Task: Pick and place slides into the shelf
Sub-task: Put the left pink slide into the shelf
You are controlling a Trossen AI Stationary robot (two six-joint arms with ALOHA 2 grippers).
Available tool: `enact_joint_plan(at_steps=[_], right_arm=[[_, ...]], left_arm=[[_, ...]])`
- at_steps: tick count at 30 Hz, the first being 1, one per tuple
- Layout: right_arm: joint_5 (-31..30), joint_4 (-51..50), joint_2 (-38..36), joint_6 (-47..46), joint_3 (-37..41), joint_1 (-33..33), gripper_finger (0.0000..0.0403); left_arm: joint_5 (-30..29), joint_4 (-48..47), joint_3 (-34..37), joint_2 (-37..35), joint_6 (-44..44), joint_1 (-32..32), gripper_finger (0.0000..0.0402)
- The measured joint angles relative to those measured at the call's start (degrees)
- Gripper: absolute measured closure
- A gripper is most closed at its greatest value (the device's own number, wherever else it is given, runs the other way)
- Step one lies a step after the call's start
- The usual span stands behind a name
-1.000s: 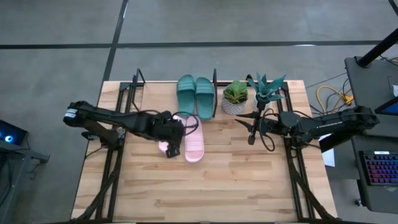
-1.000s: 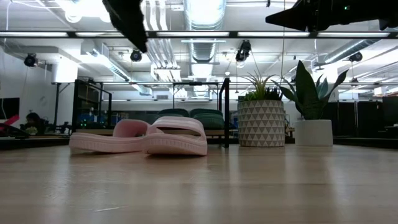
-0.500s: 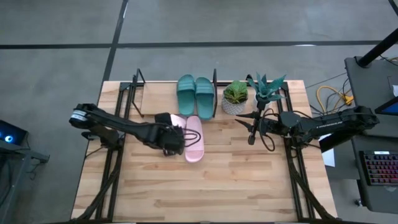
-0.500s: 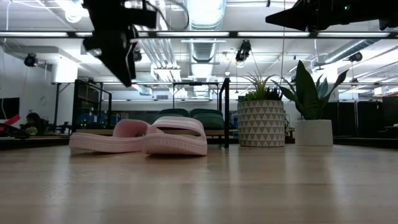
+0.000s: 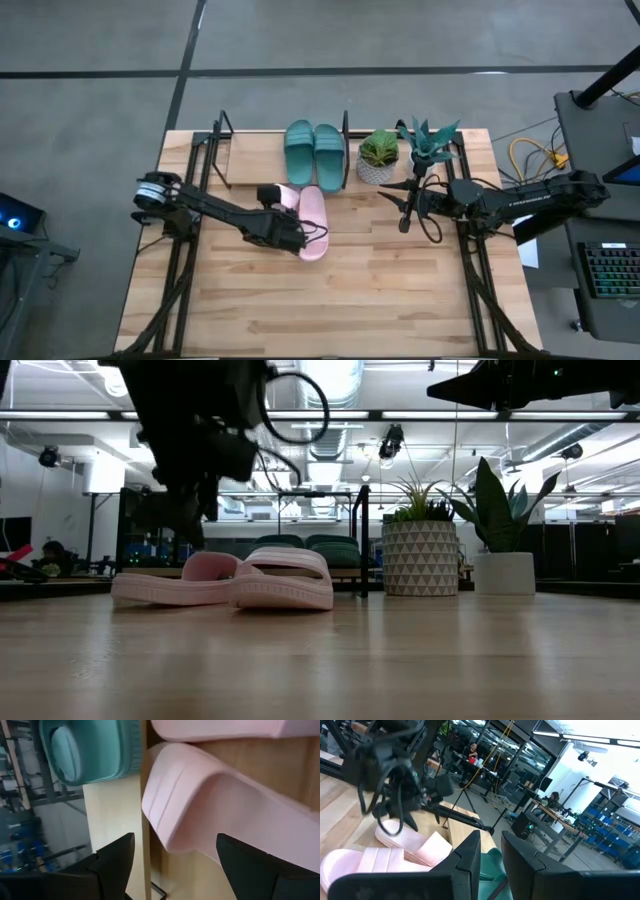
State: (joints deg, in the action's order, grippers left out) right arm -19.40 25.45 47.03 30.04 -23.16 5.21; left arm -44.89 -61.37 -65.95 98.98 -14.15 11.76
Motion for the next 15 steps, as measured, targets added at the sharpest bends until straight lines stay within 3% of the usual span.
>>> enact_joint_plan(at_steps=[15], right_arm=[[0.0,0.0,0.0,0.1,0.0,0.0,0.0335]], left_arm=[[-1.1,3.1,0.0,7.2,1.6,-4.4,0.0147]])
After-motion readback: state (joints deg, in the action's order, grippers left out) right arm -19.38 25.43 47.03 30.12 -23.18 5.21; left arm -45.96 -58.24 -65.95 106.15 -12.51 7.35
